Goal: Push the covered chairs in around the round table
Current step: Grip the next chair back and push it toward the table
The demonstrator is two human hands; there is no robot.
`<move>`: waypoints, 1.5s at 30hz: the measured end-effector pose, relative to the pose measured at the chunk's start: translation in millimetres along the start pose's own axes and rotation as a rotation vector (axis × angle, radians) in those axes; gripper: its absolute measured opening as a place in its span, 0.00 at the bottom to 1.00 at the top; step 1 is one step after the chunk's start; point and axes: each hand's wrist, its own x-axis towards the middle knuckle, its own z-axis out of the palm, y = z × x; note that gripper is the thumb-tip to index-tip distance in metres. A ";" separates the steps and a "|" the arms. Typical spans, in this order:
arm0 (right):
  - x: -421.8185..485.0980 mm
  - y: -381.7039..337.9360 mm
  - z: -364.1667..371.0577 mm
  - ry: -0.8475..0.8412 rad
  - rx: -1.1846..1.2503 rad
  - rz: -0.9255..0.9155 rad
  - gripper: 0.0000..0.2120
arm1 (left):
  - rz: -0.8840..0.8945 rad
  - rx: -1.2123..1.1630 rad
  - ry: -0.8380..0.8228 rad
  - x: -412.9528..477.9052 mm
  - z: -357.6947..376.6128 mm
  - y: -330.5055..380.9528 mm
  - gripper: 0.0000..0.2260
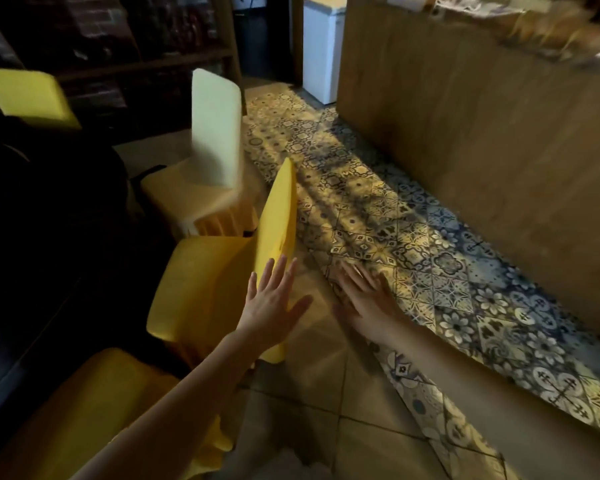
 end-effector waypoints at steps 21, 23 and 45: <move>226.1 112.7 -91.9 -0.066 -0.019 -0.002 0.33 | -0.139 -0.090 0.060 262.2 -27.9 -26.8 0.34; 262.6 114.0 -103.0 -0.056 -0.020 -0.023 0.32 | -0.156 -0.095 0.067 287.5 -32.6 -33.5 0.34; 461.6 61.9 -73.4 -0.278 -0.142 -0.690 0.28 | -0.615 -0.034 -0.052 299.5 -10.0 -102.3 0.34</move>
